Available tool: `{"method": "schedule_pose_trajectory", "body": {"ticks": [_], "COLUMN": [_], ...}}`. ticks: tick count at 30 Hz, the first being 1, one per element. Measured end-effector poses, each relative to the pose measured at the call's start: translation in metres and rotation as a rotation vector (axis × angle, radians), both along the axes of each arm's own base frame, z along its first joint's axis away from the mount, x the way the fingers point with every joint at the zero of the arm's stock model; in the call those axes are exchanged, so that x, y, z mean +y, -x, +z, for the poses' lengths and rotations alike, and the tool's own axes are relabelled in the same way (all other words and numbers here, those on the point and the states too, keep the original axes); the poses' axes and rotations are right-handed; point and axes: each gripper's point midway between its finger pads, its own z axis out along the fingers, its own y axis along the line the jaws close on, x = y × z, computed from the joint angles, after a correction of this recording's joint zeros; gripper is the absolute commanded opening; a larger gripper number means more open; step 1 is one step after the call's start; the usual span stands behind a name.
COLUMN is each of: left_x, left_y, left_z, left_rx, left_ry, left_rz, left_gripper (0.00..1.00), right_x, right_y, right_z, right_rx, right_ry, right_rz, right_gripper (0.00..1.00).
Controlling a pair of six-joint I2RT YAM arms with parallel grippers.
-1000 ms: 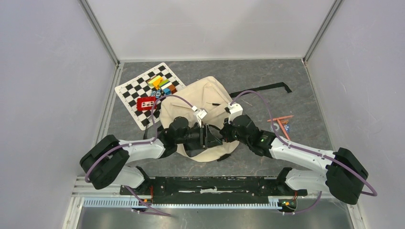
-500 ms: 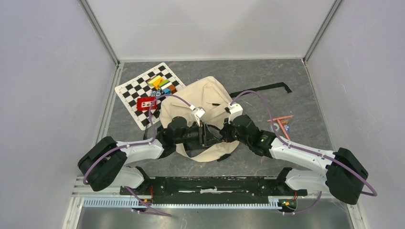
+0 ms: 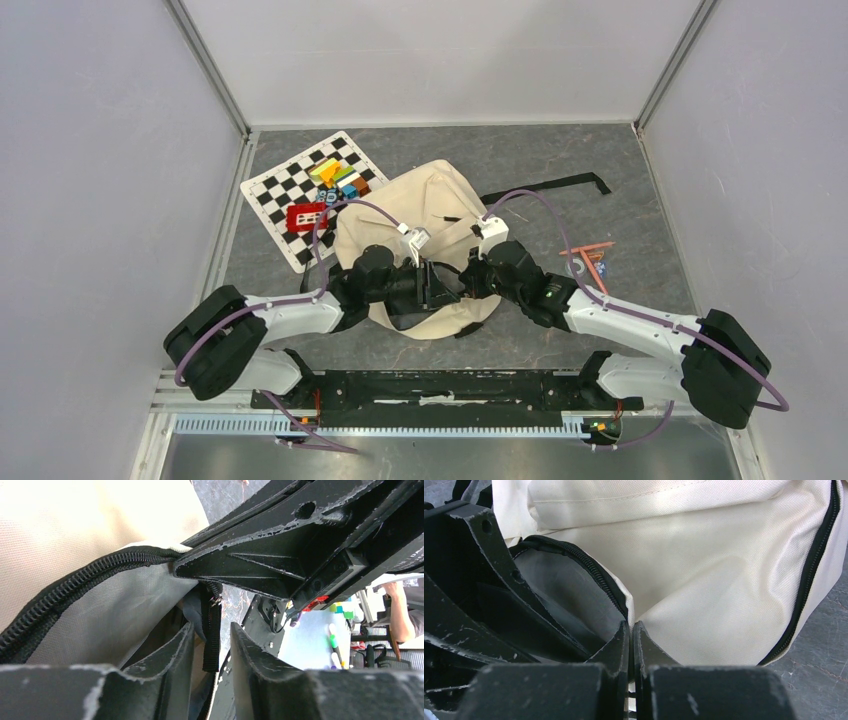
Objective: Pack the student bag
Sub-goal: Zip the student bag at the center of the board.
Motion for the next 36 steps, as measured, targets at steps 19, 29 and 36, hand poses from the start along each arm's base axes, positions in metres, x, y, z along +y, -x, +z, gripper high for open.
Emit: {"method": "schedule_pose_trajectory", "body": {"ticks": [19, 29, 36], "left_x": [0.001, 0.002, 0.008], "left_y": [-0.004, -0.003, 0.002], "left_z": [0.003, 0.007, 0.017], "left_rx": [-0.013, -0.021, -0.03], "left_ry": [0.0, 0.009, 0.017], "left_rz": [0.025, 0.024, 0.026], "left_gripper": [0.18, 0.02, 0.02], "right_x": [0.001, 0.002, 0.0], "right_y": [0.001, 0.002, -0.001], "right_z": [-0.001, -0.001, -0.001], "right_rx": [0.005, 0.007, -0.003], "right_ry": [-0.001, -0.005, 0.002], "right_rz": [0.006, 0.012, 0.0], "right_gripper": [0.0, 0.0, 0.16]}}
